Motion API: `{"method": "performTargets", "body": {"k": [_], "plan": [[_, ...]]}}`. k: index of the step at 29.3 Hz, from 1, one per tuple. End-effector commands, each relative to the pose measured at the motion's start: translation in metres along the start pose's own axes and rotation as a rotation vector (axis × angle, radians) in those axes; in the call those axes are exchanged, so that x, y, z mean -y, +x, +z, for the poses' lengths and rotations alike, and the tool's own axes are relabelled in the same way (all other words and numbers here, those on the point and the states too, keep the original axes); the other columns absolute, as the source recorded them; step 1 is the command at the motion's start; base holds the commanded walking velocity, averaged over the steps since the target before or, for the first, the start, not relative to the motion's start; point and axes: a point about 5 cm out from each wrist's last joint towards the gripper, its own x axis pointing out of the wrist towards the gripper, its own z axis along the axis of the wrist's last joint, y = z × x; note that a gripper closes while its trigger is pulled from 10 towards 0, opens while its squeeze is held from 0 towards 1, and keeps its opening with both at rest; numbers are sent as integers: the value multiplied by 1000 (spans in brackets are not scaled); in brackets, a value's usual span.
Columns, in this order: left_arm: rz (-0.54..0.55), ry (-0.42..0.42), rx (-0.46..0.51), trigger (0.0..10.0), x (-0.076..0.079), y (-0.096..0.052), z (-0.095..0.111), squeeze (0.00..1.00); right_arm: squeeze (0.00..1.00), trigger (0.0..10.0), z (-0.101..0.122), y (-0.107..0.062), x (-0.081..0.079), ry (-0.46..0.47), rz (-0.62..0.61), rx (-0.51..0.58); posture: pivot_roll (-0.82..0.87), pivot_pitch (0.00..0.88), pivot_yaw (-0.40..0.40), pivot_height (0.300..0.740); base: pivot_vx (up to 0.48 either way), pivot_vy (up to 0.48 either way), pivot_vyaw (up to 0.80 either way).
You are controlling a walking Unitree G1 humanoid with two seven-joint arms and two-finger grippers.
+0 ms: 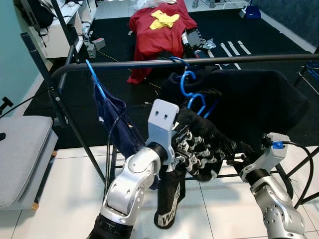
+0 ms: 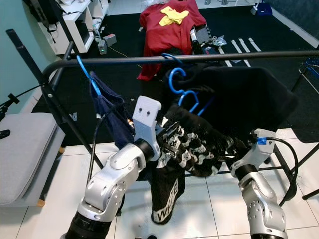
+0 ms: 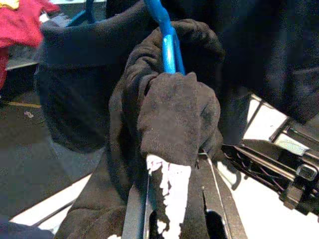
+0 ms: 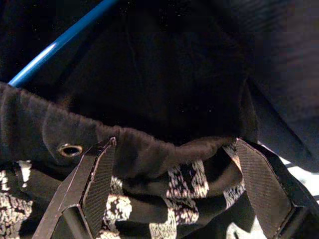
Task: Hang hanger
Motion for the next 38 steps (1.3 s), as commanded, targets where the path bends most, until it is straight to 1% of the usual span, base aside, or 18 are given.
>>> {"method": "performTargets", "body": {"k": [1, 2, 5, 6, 7, 8, 10, 12, 13, 15, 16, 19, 20, 21, 27, 29, 30, 38], "plan": [[-34, 28, -51, 10000, -6, -15, -12, 0, 0, 10000, -5, -3, 0, 17, 4, -23, -98, 164, 27, 740, 0, 0, 0], [-34, 28, -51, 10000, -6, -15, -12, 0, 0, 10000, -5, -3, 0, 17, 4, -23, -98, 164, 27, 740, 0, 0, 0], [-87, 128, -221, 10000, -20, -37, -37, 0, 0, 10000, -5, -3, 0, 20, 8, -28, -93, 168, 24, 740, 0, 0, 0], [-87, 128, -221, 10000, -20, -37, -37, 0, 0, 10000, -5, -3, 0, 20, 8, -28, -93, 168, 24, 740, 0, 0, 0], [-76, 158, -283, 10000, -29, -44, -43, 0, 0, 10000, -5, -3, 0, 20, 9, -29, -93, 168, 25, 740, 0, 0, 0], [-76, 158, -283, 10000, -29, -44, -43, 0, 0, 10000, -5, -3, 0, 20, 9, -29, -93, 168, 25, 740, 0, 0, 0], [6, 198, -365, 10000, -50, -54, -49, 0, 0, 10000, -4, -3, 0, 22, 9, -29, -90, 168, 26, 740, 0, 0, 0], [111, 213, -396, 10000, -68, -59, -49, 0, 0, 10000, -4, -3, 0, 23, 9, -29, -90, 168, 26, 740, 0, 0, 0], [111, 213, -396, 10000, -68, -59, -49, 0, 0, 10000, -4, -3, 0, 23, 9, -29, -90, 168, 26, 740, 0, 0, 0], [194, 224, -415, 10000, -81, -63, -48, 0, 0, 10000, -5, -2, 0, 25, 10, -30, -87, 165, 25, 740, 0, 0, 0], [242, 224, -411, 10000, -88, -64, -47, 0, 0, 10000, -5, -2, 0, 25, 10, -30, -89, 166, 26, 740, 0, 0, 0], [267, 223, -407, 10000, -91, -65, -45, 0, 0, 10000, -5, -2, 0, 26, 10, -31, -89, 166, 26, 740, 0, 0, 0], [306, 210, -373, 10000, -93, -64, -39, 0, 0, 10000, -5, -2, 0, 27, 10, -31, -88, 165, 26, 740, 0, 0, 0], [389, 166, -289, 10000, -95, -58, -26, 0, 0, 10000, -5, -2, 0, 28, 10, -31, -88, 163, 26, 740, 0, 0, 0], [452, 132, -215, 10000, -95, -54, -12, 0, 0, 10000, -5, -1, 0, 29, 10, -31, -87, 162, 28, 740, 0, 0, 0], [473, 144, -198, 10000, -95, -54, -7, 0, 0, 10000, -5, -1, 0, 30, 9, -31, -88, 161, 28, 740, 0, 0, 0], [549, 188, -147, 10000, -99, -55, 7, 0, 0, 10000, -5, -1, 0, 32, 9, -32, -88, 158, 29, 740, 0, 0, 0], [633, 238, -68, 10000, -105, -60, 24, 0, 0, 10000, -5, -1, 1, 33, 9, -35, -82, 156, 24, 740, 0, 0, 0]]}}
